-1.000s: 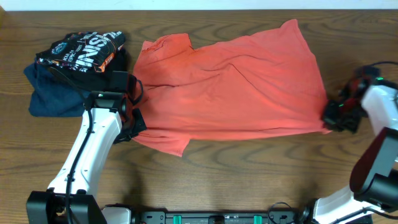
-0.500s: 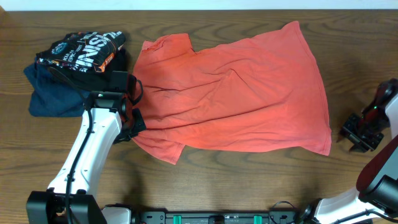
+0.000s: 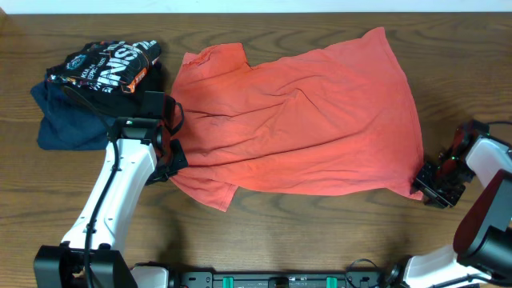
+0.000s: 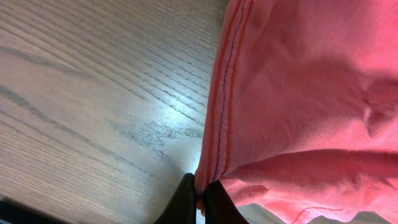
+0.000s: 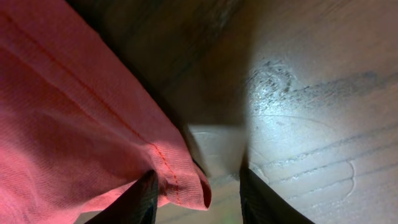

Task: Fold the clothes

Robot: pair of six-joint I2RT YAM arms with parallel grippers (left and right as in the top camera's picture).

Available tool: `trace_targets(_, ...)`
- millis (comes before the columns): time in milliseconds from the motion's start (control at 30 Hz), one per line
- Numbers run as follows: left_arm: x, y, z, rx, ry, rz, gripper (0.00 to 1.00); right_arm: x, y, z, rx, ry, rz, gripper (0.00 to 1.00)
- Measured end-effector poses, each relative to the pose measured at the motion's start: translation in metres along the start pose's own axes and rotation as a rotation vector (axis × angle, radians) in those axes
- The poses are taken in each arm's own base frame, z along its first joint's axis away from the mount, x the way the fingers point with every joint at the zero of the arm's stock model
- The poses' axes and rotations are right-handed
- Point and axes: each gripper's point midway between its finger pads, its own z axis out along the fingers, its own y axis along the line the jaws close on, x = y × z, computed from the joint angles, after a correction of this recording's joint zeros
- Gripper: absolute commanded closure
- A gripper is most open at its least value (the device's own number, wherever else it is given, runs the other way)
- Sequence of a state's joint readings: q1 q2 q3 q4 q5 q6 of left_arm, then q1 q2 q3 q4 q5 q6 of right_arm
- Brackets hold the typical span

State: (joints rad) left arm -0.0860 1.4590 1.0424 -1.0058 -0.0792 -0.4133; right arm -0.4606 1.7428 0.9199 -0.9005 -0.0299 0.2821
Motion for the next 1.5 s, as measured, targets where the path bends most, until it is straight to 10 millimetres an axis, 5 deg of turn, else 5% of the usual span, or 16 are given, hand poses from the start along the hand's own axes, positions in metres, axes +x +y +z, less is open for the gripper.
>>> trace_targets(67,0.000,0.000,0.000,0.000,0.000,0.000,0.94,-0.001,0.000,0.000,-0.005,-0.016,0.000,0.71)
trace_targets(167,0.000,0.000,0.000,0.000,0.000,0.000,0.94,-0.009,0.003,-0.001,-0.020,-0.055,0.005,0.99)
trace_targets(600,0.003,0.001,0.000,-0.001,0.014,0.002,0.94,-0.014,0.018,-0.005,-0.099,-0.057,0.011,0.99)
trace_targets(733,0.011,-0.005,-0.018,0.043,0.072,0.029,0.94,-0.011,0.021,-0.019,-0.101,0.006,0.010,0.99)
trace_targets(900,-0.016,-0.022,-0.075,0.148,-0.006,0.096,0.94,-0.045,0.041,-0.082,-0.176,-0.096,-0.043,0.99)
trace_targets(1100,-0.045,-0.026,-0.146,0.231,-0.158,0.156,0.94,-0.066,0.055,-0.200,-0.271,-0.345,-0.116,0.99)
trace_targets(1200,-0.057,-0.015,-0.187,0.266,-0.237,0.133,0.94,-0.064,0.049,-0.270,-0.317,-0.524,-0.131,0.99)
trace_targets(1367,-0.076,0.004,-0.256,0.340,-0.421,0.067,0.94,-0.044,0.029,-0.360,-0.358,-0.783,-0.124,0.99)
trace_targets(1500,-0.088,0.014,-0.306,0.393,-0.593,0.042,0.94,-0.027,0.026,-0.400,-0.380,-0.905,-0.144,1.00)
